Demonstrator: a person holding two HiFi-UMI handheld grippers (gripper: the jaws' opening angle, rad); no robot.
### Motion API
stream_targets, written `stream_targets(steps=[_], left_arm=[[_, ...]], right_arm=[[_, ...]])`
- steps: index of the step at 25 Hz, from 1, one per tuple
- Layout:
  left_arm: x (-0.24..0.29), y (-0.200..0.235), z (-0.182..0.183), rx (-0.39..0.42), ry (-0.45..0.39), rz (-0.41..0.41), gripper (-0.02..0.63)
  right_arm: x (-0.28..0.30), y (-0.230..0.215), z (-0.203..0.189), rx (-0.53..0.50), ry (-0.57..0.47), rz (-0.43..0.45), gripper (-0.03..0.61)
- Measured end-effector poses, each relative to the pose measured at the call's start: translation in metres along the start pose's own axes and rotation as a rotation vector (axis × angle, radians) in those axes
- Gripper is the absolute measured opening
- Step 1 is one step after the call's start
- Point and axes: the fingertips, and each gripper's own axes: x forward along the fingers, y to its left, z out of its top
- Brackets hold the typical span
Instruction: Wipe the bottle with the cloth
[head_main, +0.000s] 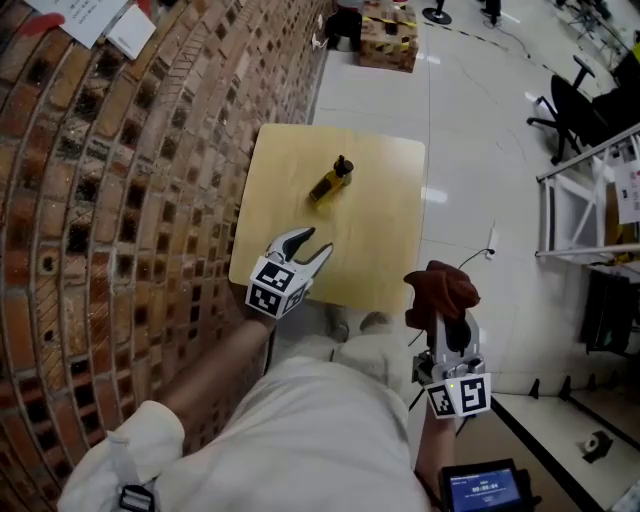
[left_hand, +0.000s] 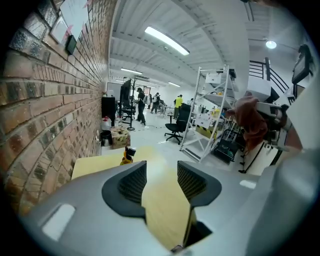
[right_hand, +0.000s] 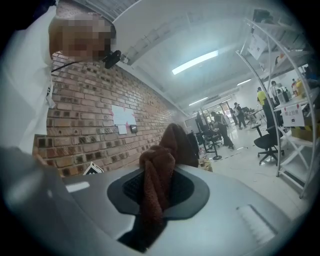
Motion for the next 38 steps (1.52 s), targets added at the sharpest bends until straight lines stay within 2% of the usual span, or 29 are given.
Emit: stream_targets(steps=[7, 12, 22, 28, 34, 38], left_arm=[[0.055, 0.040, 0.024, -0.012, 0.028, 0.098, 0.227], [0.106, 0.062, 0.031, -0.003, 0.095, 0.159, 0.238], [0.195, 0.116, -0.001, 0.012, 0.290, 0.329, 0.282], [0.217, 0.139, -0.027, 0.015, 0.394, 0.378, 0.285], [0.230, 0.144, -0.037, 0.006, 0.436, 0.397, 0.283], [0.235, 0.151, -0.039, -0.024, 0.431, 0.437, 0.265]], right_arm=[[0.043, -0.029, 0.006, 0.022, 0.024, 0.070, 0.066], [0.077, -0.063, 0.017, 0.033, 0.034, 0.121, 0.066], [0.128, -0.107, 0.007, 0.082, 0.103, 0.238, 0.066], [0.148, -0.129, -0.010, 0.128, 0.157, 0.283, 0.066], [0.163, -0.144, -0.021, 0.151, 0.195, 0.318, 0.066], [0.168, -0.152, -0.028, 0.163, 0.214, 0.333, 0.066]])
